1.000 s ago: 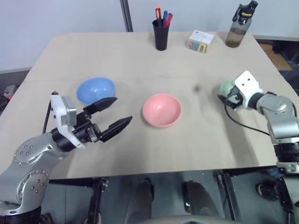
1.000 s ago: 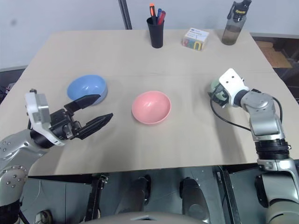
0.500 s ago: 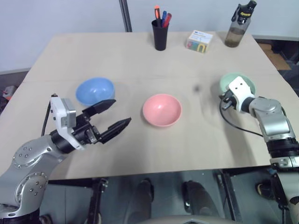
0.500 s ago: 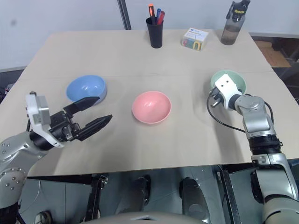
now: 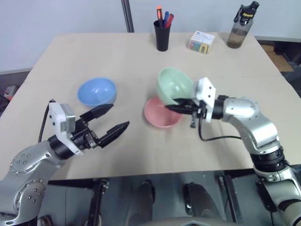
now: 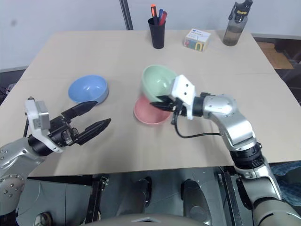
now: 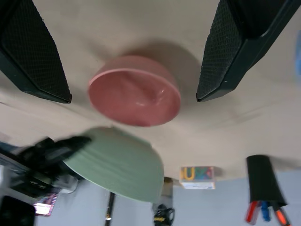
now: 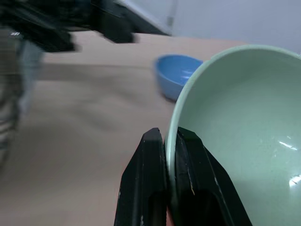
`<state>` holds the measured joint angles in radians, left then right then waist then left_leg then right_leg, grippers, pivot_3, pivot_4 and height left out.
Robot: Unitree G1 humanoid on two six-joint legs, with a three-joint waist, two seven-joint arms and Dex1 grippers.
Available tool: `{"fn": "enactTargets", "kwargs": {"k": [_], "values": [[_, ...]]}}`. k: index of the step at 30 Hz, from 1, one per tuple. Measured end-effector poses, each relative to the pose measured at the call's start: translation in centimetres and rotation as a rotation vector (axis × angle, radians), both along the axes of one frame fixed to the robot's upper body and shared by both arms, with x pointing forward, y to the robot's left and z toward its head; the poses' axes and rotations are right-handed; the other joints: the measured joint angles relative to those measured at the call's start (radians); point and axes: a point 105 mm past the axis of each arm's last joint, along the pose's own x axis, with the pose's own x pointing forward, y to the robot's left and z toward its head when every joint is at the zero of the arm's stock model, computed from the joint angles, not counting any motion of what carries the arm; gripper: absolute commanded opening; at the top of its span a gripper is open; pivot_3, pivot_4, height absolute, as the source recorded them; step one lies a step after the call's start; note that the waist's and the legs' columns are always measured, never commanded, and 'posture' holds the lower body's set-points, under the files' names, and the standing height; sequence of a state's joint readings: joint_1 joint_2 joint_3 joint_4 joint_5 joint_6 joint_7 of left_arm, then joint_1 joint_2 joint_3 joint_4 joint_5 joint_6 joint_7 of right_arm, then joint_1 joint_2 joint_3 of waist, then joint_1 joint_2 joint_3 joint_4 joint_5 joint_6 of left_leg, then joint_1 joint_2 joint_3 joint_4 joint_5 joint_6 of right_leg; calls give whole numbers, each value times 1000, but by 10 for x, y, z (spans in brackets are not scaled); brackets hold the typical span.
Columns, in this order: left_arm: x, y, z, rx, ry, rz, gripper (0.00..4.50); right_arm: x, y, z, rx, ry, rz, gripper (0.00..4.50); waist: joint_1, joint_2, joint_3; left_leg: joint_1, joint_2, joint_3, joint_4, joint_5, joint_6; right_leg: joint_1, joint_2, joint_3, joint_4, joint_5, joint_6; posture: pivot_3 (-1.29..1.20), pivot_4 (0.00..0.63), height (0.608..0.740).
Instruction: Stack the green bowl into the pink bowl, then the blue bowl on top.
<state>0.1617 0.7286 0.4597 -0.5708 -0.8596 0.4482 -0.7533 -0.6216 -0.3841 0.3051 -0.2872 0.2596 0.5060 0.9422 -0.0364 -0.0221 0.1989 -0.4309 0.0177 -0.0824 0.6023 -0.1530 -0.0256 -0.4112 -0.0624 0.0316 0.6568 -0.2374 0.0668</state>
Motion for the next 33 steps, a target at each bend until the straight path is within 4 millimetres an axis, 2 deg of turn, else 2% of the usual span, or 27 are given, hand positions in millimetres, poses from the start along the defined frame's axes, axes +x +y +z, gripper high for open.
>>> {"fn": "enactTargets", "kwargs": {"k": [1, 3, 5, 6, 9, 13, 16, 17, 20, 22, 26, 31, 33], "values": [[0, 0, 0, 6, -3, 11, 4500, -1, 9, -9, -25, 15, 13, 1018, 0, 0, 0, 0, 0, 0, 0, 0, 0, 0, 0, 0, 0, 0, 0, 0, 150, 740], [0, 0, 0, 10, -8, 24, 4500, 2, 14, -20, -46, 43, 3, 1919, 0, 0, 0, 0, 0, 0, 0, 0, 0, 0, 0, 0, 0, 2, -3, 0, 150, 740], [1, 2, -1, 24, -11, 53, 4500, 9, 13, -29, -85, 35, -23, 2627, -1, 0, 0, 0, 0, 0, 0, 0, 0, 0, 0, 0, 0, 2, -3, 0, 150, 740], [1, 3, -1, 31, -13, 73, 4500, 13, 10, -31, -99, 25, -41, 3127, -1, 0, 0, 0, 0, 0, 0, 0, 0, -1, 0, 0, 0, 2, -3, 0, 150, 740], [4, 8, 1, 49, -27, 136, 4500, 18, 4, -30, -111, 7, -63, 4246, -1, 0, 0, 0, 0, 0, -1, 0, 0, -1, 0, 0, 0, 2, -3, 0, 150, 740], [17, 29, 0, 208, -63, 400, 4500, 16, -7, -6, -16, -12, -66, 4246, 0, 0, 0, 0, 0, 0, -1, 0, 0, -1, 0, 0, 0, 2, -3, 0, 150, 740], [36, 51, -2, 436, -17, 596, 4500, 0, -21, 23, 86, -41, -36, 4246, 7, -1, 0, 0, 0, -2, 0, 0, 0, 0, 1, -1, 1, 0, 1, 0, 150, 740], [37, 52, -2, 453, -13, 604, 4500, 0, -21, 25, 93, -42, -33, 4246, 7, -1, 0, 0, 0, -2, 0, 0, 0, 0, 1, -1, 1, 0, 1, 0, 150, 740], [57, 61, -1, 660, 30, 665, 4500, -6, -25, 37, 146, -28, -30, 4246, 3, 0, 0, 1, 0, -1, 0, 0, 0, 0, 1, -1, 2, -1, 1, 0, 150, 740], [68, 65, -1, 687, 54, 699, 4500, -5, -27, 39, 156, -19, -40, 4246, 1, 0, 0, 0, 0, -1, 0, 0, 0, -1, 1, -1, 1, -1, 1, 0, 150, 740], [91, 59, -11, 754, 113, 688, 4500, -4, -32, 38, 152, -21, -78, 4246, -2, 0, 1, -1, 0, -1, -2, 0, 0, -1, 1, -1, 1, 2, 4, 0, 150, 740], [111, 56, -26, 810, 162, 676, 3139, -5, -43, 37, 147, -22, -136, 4336, -2, 0, 1, -1, -1, -1, -3, 0, 0, -2, 1, -1, 0, 3, 4, 0, 150, 740], [115, 53, -32, 824, 177, 658, 2204, -4, -46, 36, 142, -23, -161, 4336, -2, 0, 1, -1, -1, -1, -3, 0, 0, -2, 1, -1, 0, 2, 5, 0, 150, 740]]}}
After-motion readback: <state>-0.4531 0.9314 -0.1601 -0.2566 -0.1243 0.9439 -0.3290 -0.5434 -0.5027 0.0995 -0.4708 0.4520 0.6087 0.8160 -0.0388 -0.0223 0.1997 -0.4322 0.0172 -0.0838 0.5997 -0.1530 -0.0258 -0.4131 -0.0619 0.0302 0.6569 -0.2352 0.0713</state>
